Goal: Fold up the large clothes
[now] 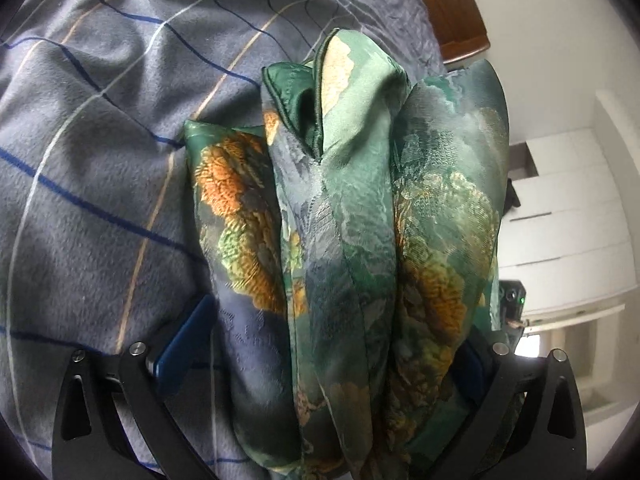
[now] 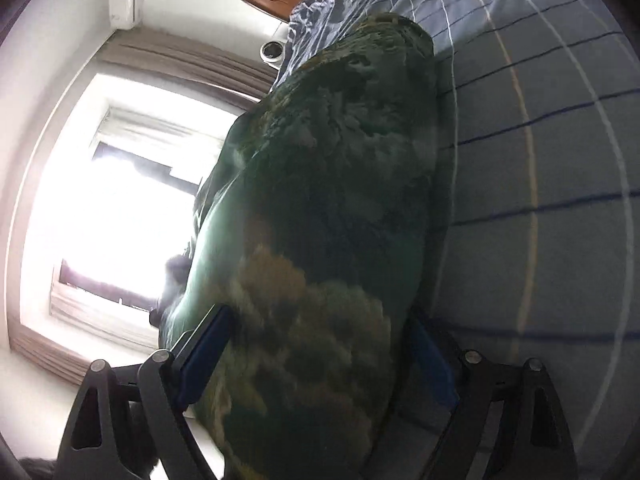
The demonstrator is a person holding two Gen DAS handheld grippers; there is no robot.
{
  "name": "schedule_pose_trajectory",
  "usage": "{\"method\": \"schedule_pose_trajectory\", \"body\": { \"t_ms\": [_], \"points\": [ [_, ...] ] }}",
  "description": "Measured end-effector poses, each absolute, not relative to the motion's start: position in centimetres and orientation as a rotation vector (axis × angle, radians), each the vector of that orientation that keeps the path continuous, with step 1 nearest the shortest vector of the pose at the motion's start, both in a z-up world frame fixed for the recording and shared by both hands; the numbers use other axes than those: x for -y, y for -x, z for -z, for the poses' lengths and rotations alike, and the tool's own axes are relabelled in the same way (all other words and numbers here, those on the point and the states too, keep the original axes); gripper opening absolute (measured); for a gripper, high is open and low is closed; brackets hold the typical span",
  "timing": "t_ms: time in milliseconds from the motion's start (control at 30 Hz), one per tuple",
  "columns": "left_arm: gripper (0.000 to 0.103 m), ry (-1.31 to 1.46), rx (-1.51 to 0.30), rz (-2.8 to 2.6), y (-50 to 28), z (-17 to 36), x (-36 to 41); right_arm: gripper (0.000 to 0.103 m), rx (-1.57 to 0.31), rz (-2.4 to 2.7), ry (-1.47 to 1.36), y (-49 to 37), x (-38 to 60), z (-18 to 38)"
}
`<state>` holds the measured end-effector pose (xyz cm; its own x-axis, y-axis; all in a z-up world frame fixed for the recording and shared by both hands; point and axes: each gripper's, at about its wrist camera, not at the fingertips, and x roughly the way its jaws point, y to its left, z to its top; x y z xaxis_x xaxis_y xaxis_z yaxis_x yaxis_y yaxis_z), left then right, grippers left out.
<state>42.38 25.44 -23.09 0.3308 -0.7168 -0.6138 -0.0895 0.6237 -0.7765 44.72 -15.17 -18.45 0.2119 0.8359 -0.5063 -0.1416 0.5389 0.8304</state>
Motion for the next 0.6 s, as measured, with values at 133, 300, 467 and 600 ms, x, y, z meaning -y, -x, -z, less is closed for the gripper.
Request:
{"method": "schedule_pose_trajectory", "body": {
  "t_ms": [133,300,467,600],
  "points": [
    [0.103,0.806,-1.166,0.485,-43.8,23.8,-24.8,0.099,-1.24,-0.781,-0.712,-46.9,13.0,19.6],
    [0.068,0.727,-1.122,0.464,-43.7,21.6,-23.2,0.09,-1.164,-0.75,-0.481,-46.7,10.0,17.4],
    [0.058,0.672,-1.051,0.489,-44.1,17.8,-22.0,0.076,-1.023,-0.794,-0.352,-45.1,9.1,13.2],
    [0.058,0.623,-0.971,0.511,-48.3,14.0,-19.9,0.076,-0.926,-0.807,-0.339,-46.5,10.2,10.4]
  ]
}}
